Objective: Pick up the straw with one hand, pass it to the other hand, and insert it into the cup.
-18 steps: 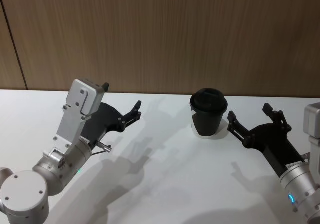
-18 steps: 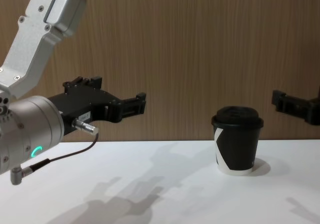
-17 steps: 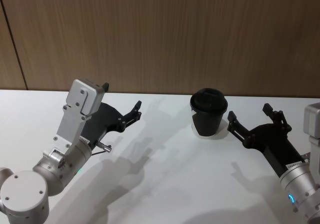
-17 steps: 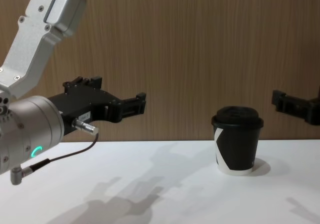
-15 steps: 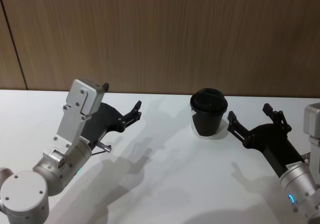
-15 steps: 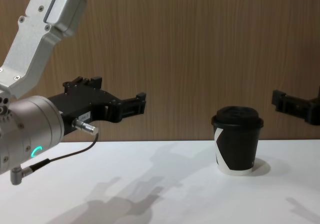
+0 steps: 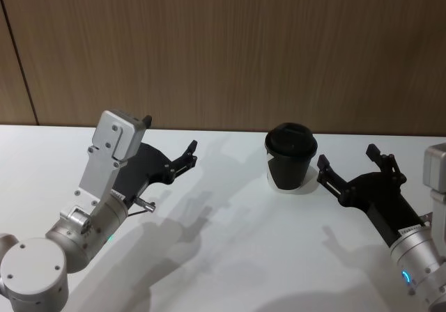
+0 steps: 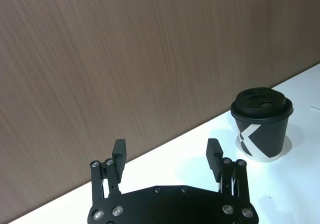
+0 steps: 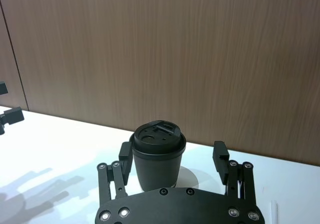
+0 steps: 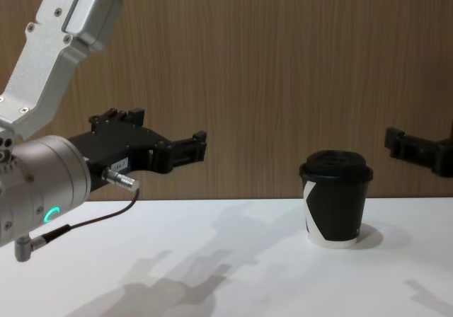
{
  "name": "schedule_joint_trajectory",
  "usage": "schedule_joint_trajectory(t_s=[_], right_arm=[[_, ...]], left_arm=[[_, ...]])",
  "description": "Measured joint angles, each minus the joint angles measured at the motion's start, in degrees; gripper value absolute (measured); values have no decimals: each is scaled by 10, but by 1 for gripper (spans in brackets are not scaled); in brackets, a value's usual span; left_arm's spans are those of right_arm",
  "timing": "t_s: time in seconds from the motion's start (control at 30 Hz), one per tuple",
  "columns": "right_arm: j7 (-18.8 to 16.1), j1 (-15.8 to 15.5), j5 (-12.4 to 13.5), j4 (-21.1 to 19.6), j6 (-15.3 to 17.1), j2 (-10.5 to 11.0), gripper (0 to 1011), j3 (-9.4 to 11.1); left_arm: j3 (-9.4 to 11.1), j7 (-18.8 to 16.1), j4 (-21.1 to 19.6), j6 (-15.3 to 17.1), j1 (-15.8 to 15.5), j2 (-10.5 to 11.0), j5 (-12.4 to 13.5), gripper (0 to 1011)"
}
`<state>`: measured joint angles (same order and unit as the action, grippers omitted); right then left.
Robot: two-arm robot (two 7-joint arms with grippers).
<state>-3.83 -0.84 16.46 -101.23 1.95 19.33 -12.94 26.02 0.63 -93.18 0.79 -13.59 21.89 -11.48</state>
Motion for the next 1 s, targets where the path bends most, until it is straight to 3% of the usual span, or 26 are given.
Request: schedule_joint_trajectory(t_s=[1.0], right_arm=[[0,0,0,0,0,0,1001,0]], left_arm=[[0,0,0,0,0,0,0,1003]])
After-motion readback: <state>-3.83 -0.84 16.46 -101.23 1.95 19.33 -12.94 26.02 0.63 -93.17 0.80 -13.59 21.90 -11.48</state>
